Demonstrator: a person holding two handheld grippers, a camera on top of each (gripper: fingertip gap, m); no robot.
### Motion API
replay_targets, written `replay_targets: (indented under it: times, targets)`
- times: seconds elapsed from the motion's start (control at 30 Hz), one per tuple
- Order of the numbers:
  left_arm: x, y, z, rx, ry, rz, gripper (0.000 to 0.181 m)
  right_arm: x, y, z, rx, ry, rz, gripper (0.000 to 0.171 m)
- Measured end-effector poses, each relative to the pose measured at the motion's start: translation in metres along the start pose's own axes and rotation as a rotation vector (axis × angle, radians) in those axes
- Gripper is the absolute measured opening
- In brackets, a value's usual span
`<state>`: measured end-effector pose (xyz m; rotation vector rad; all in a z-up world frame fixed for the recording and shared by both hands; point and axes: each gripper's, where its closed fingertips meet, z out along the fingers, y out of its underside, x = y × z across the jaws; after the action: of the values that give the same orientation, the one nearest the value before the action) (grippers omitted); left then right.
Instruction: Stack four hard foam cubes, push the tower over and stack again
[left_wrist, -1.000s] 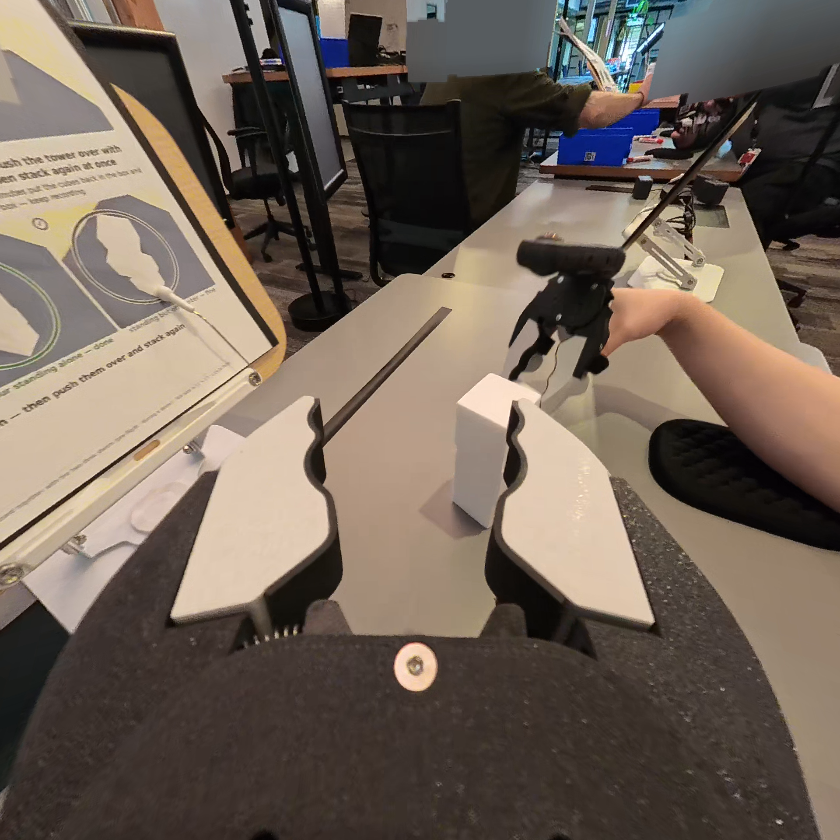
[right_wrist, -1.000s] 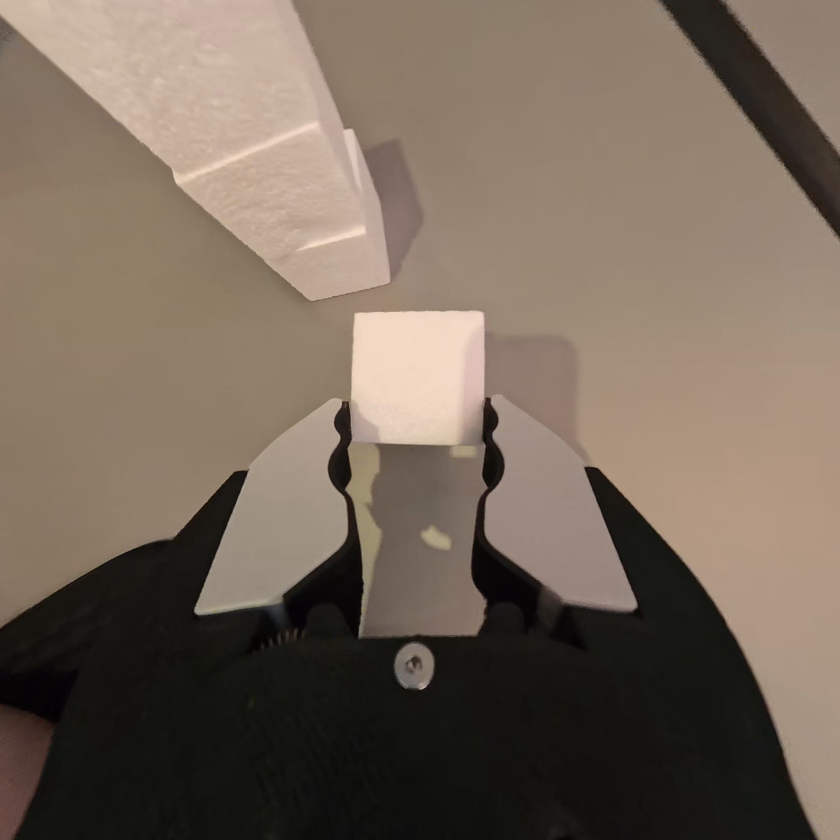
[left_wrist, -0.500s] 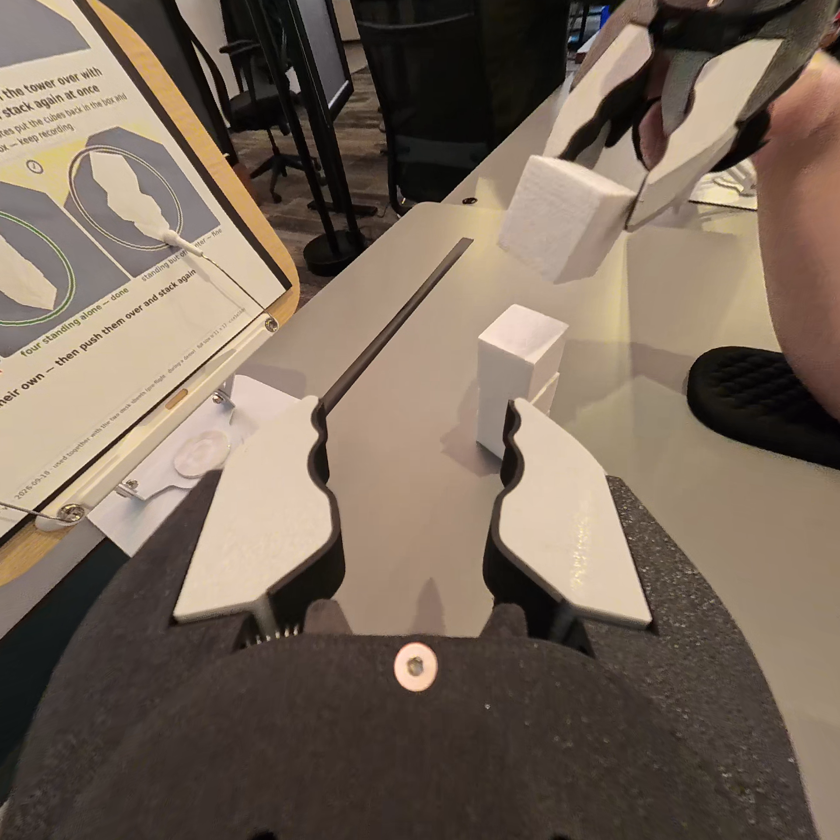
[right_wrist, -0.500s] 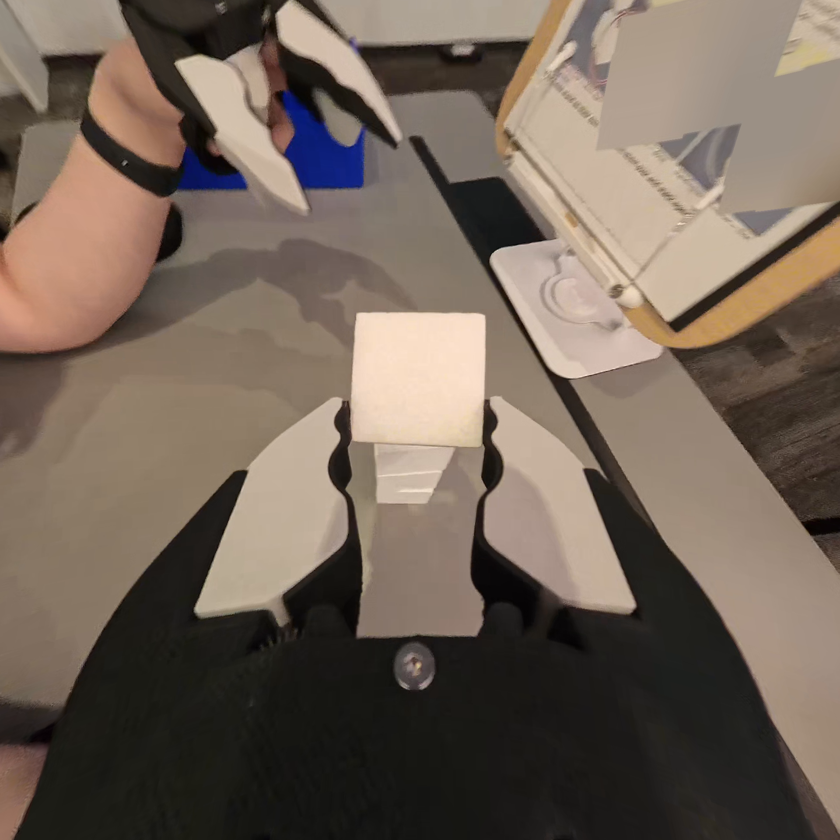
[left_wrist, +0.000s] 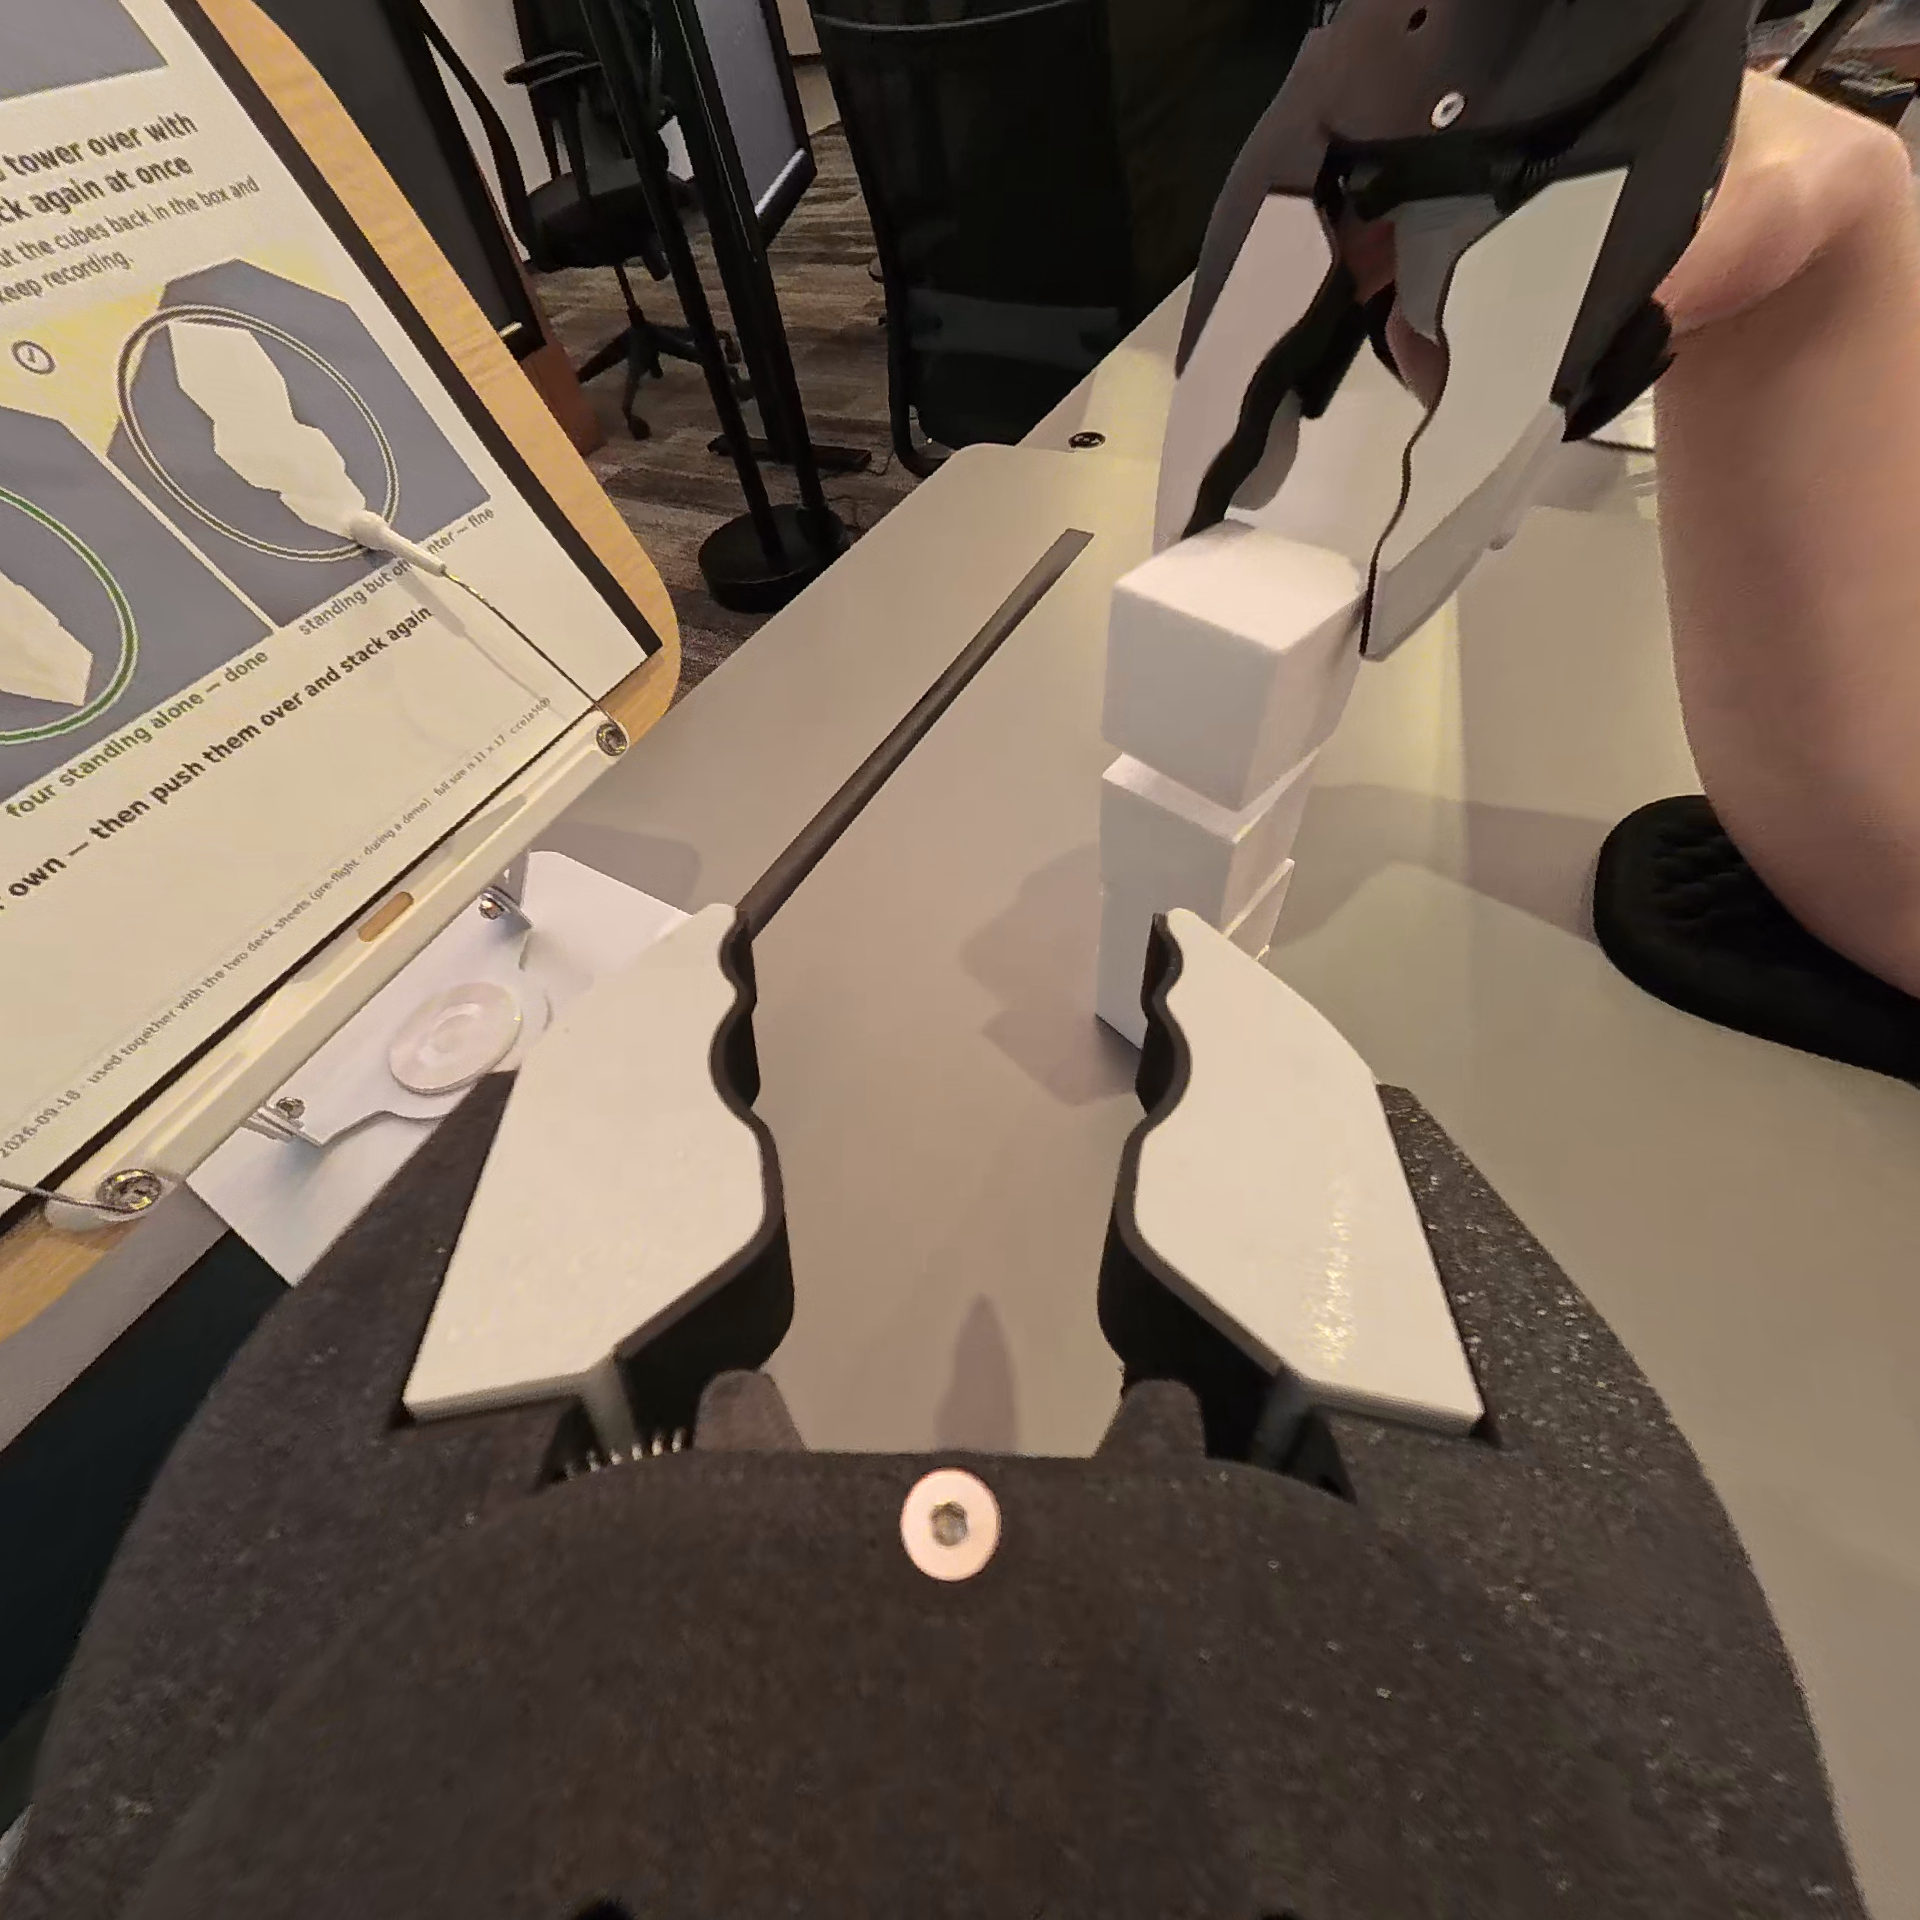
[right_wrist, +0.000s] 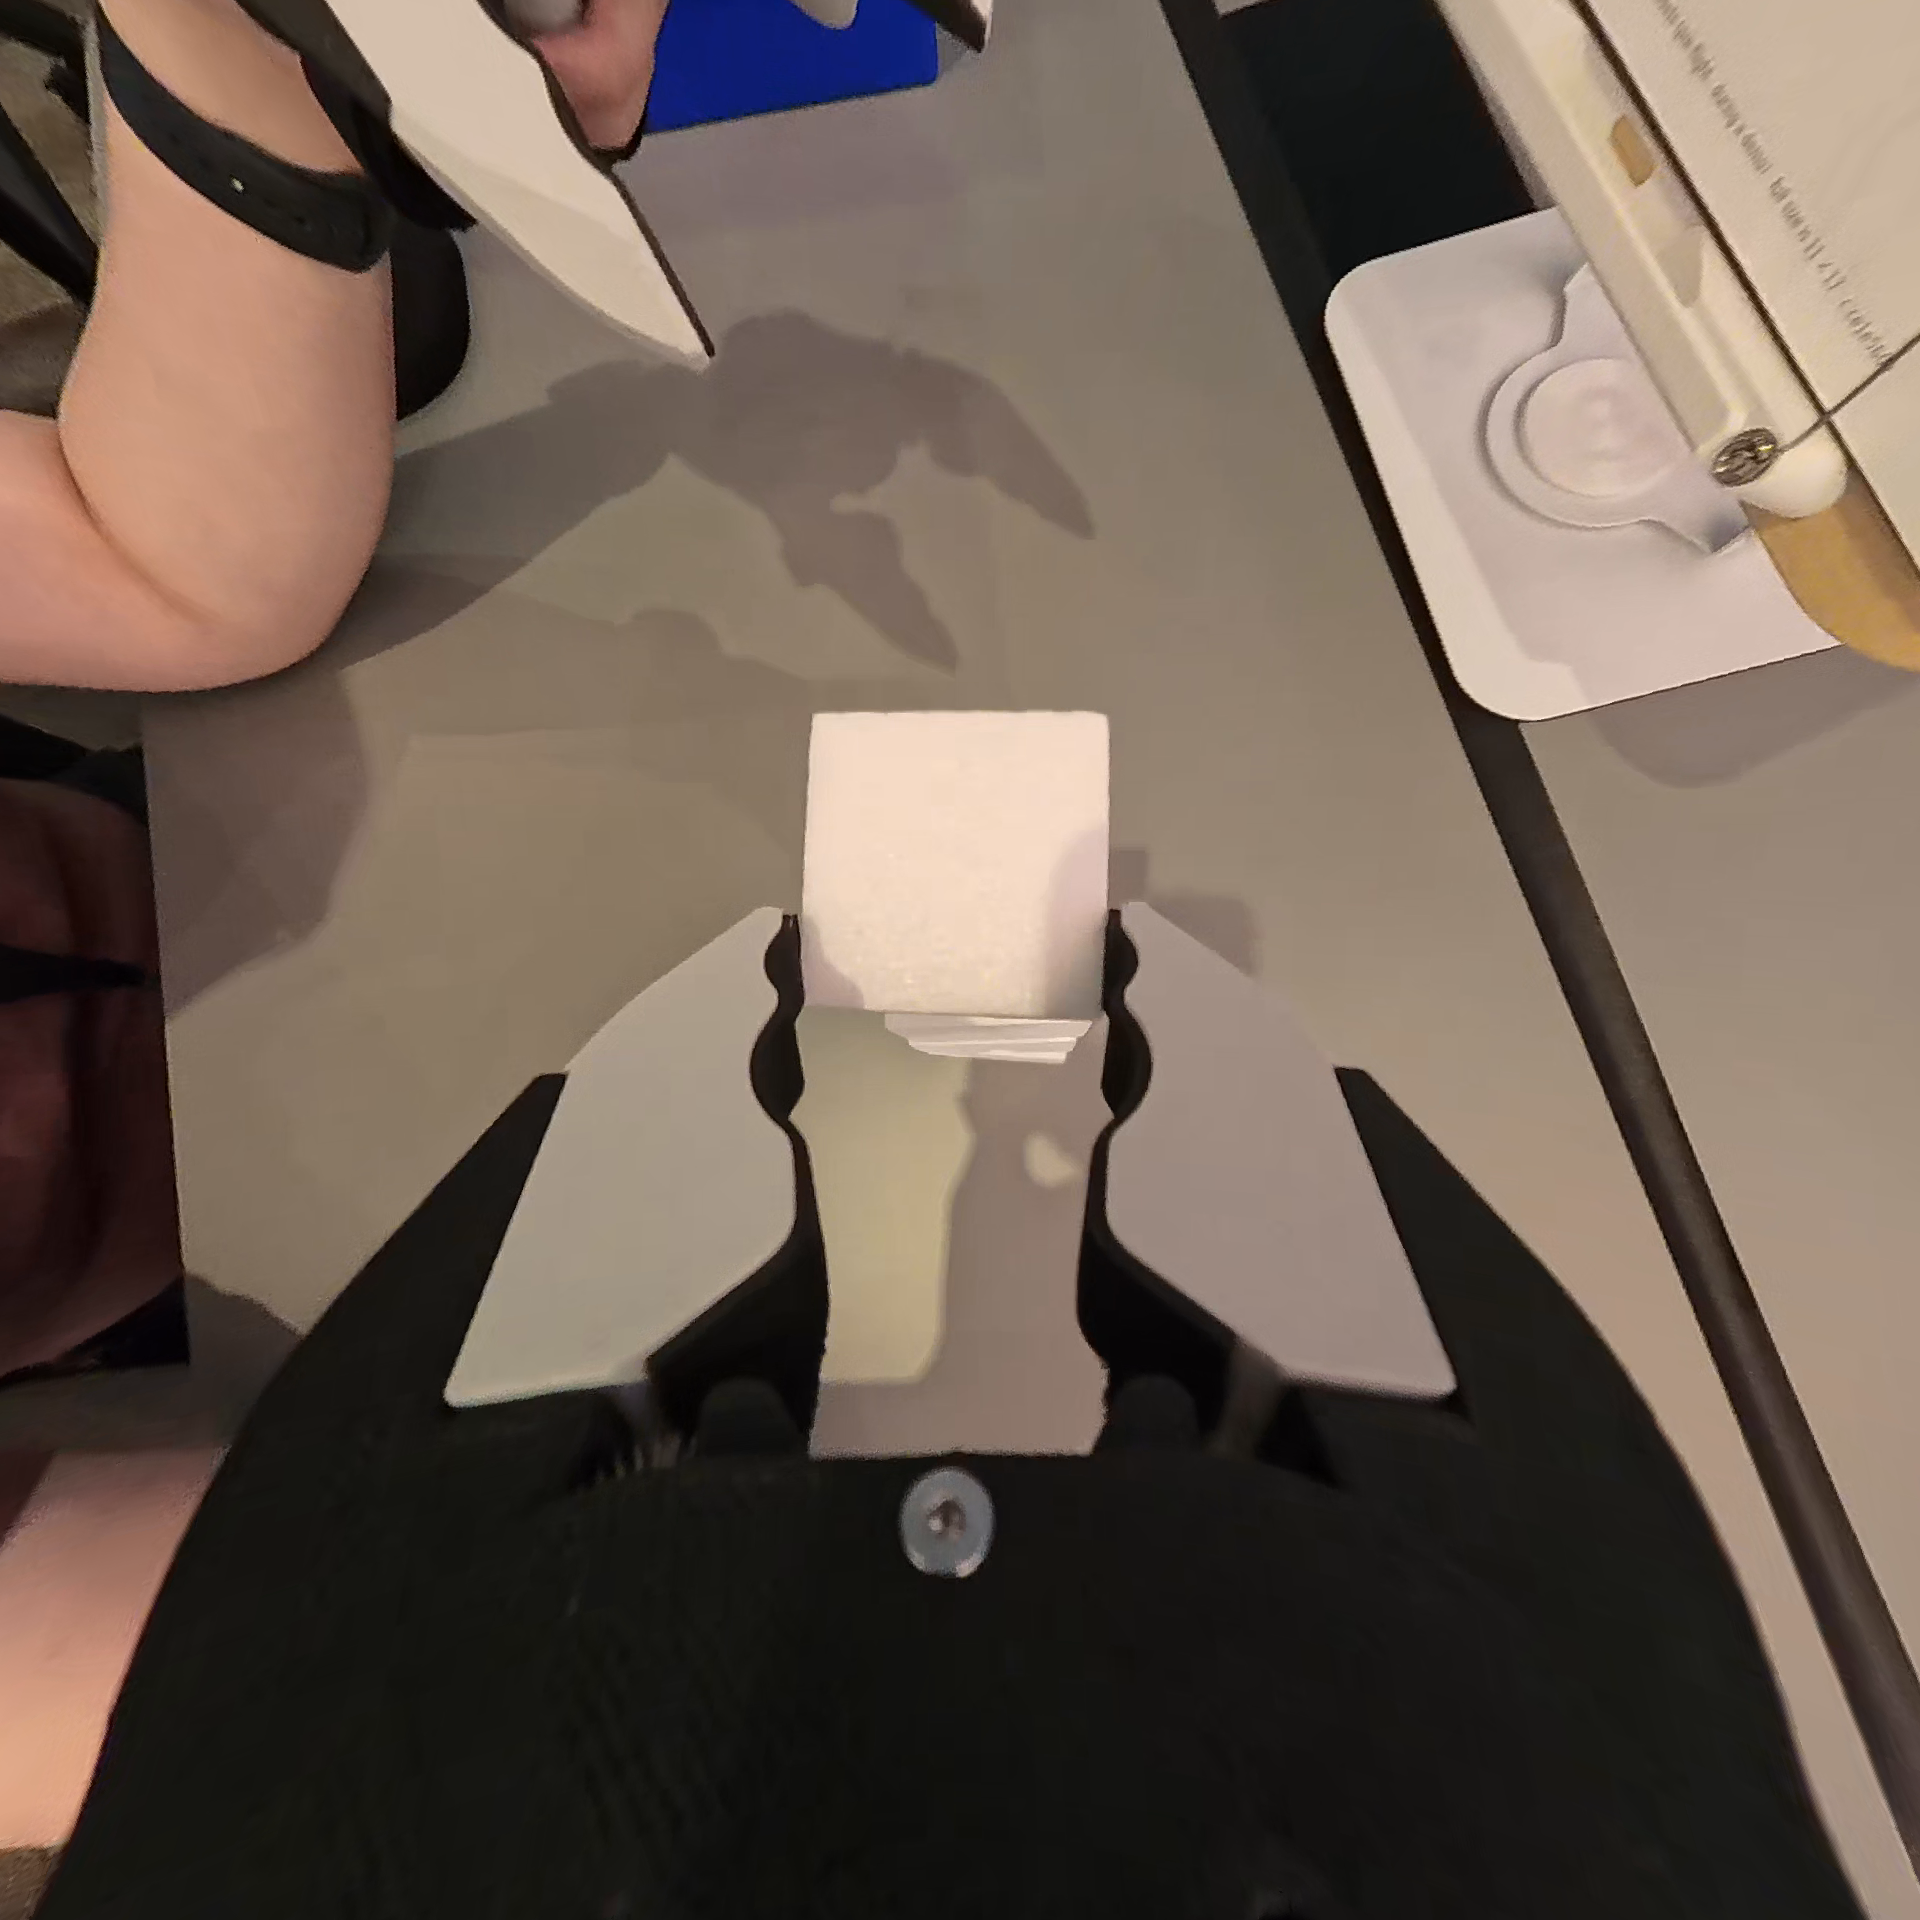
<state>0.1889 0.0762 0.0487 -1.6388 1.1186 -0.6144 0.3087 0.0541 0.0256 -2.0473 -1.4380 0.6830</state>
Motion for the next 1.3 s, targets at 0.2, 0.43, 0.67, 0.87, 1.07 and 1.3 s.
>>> replay_targets:
  times: [0.2, 0.43, 0.67, 0.87, 1.07, 1.3]
  targets:
    - [0.001, -0.004, -0.002, 0.03, 0.017, -0.016, 0.069, 0.003, 0.004, 0.003, -0.026, 0.019, -0.017, 0.057]
    - [0.003, -0.003, 0.001, 0.018, 0.024, -0.009, 0.069, 0.002, 0.006, 0.006, -0.046, 0.034, -0.05, 0.057]
    - [0.004, -0.003, 0.0, 0.016, 0.021, -0.004, 0.071, 0.001, -0.002, -0.004, 0.046, 0.098, -0.159, 0.079]
    - [-0.005, -0.001, -0.016, 0.047, -0.003, -0.026, 0.07, -0.006, -0.022, -0.053, 0.36, 0.194, -0.239, 0.074]
    - [-0.013, -0.013, -0.045, 0.146, -0.007, -0.061, 0.069, 0.015, 0.025, -0.062, 0.306, 0.337, -0.078, 0.058]
    - [-0.03, 0.001, -0.063, 0.108, -0.081, -0.058, 0.069, 0.043, 0.1, 0.011, 0.101, 0.266, 0.297, 0.001]
